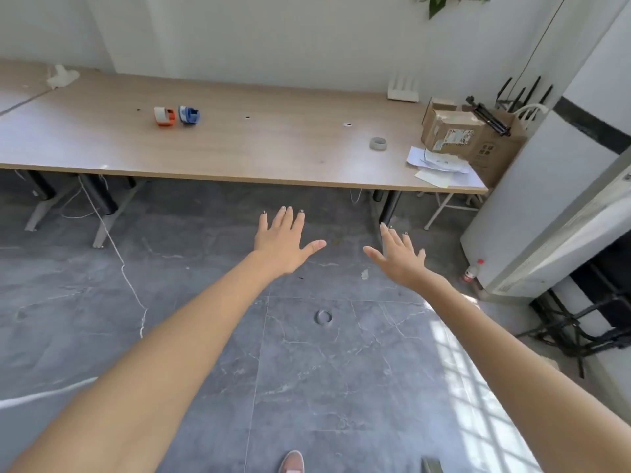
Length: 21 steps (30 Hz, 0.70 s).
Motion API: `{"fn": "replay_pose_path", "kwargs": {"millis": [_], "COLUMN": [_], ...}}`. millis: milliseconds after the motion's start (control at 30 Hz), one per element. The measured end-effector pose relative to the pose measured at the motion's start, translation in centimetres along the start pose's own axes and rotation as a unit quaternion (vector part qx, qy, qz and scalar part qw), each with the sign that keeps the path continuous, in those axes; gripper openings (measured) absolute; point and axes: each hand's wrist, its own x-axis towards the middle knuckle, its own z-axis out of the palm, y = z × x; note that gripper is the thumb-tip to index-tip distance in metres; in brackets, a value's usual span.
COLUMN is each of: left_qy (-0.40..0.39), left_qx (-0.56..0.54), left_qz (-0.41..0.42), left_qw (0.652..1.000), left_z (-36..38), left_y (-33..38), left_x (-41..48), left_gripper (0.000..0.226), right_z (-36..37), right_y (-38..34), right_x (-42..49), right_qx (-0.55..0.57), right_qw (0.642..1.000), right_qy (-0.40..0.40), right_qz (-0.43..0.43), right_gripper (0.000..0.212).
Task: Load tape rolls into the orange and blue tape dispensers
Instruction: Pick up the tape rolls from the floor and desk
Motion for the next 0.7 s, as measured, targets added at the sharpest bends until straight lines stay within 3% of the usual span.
{"fn": "replay_pose_path", "kwargs": {"millis": [333,700], "left_qy": [-0.02,-0.028], "left_qx": [-0.012,-0.033], "left_qz": [0.009,-0.027], "left_qw": [1.0,0.999], "left_z": [1.6,6.7], "left_y": [1.0,3.9], "left_x": [12.4,28.0], "left_gripper": [0.086,0.08], "right_z": [0.5,3.2], "right_y": [1.3,6.3], "right_x": [12.3,28.9], "right_qx": [0.004,-0.005], "right_qw": [0.999,0.995], "right_qy": [-0.033,-0.078], "right_qz": [-0.005,-0.068], "right_gripper": [0.073,0.071]}}
